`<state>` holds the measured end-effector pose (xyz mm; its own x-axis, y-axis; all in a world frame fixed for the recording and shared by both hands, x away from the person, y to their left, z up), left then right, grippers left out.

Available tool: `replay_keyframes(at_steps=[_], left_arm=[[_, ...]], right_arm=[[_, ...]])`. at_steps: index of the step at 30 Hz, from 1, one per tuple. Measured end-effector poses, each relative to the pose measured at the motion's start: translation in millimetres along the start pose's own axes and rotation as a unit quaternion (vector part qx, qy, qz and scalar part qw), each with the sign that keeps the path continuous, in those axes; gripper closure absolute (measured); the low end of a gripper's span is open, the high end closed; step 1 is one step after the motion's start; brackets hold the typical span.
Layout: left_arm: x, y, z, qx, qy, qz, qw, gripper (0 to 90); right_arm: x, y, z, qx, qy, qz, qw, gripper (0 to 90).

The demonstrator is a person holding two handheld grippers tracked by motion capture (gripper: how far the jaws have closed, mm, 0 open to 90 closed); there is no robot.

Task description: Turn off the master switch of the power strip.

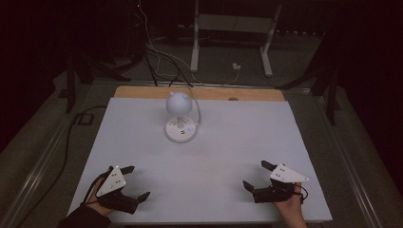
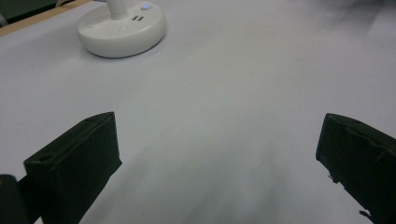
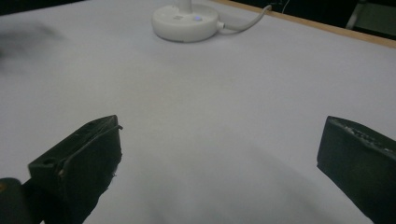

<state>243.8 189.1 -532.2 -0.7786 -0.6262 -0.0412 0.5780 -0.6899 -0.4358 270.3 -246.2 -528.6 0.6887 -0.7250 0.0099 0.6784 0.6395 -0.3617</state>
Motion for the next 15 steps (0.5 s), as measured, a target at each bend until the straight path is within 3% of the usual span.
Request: replay_keyframes(at_steps=[8, 15], left_arm=[[-0.5, 2.1, -5.2, -0.018, -0.011, -0.020, 0.9996, 0.1], [-1.7, 2.6, -6.5, -0.023, -0.011, -0.020, 0.9995, 0.1]], right_arm=[[0.9, -0.1, -0.7, -0.005, -0.012, -0.017, 0.9998, 0.0], [-3.0, 5.0, -5.5, -0.020, -0.022, -0.017, 0.9994, 0.0]])
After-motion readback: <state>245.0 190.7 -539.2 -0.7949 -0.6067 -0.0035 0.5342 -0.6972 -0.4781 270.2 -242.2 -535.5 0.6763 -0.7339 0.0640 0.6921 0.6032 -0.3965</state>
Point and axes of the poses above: each handheld gripper's, and its own axes: y roughly forward along the jaws, z roughly out of its top, x roughly to its right, the point moved 5 cm from there along y, roughly forward along the jaws, and after that the axes turned 5 degrees about x, right-handed, at the moved point
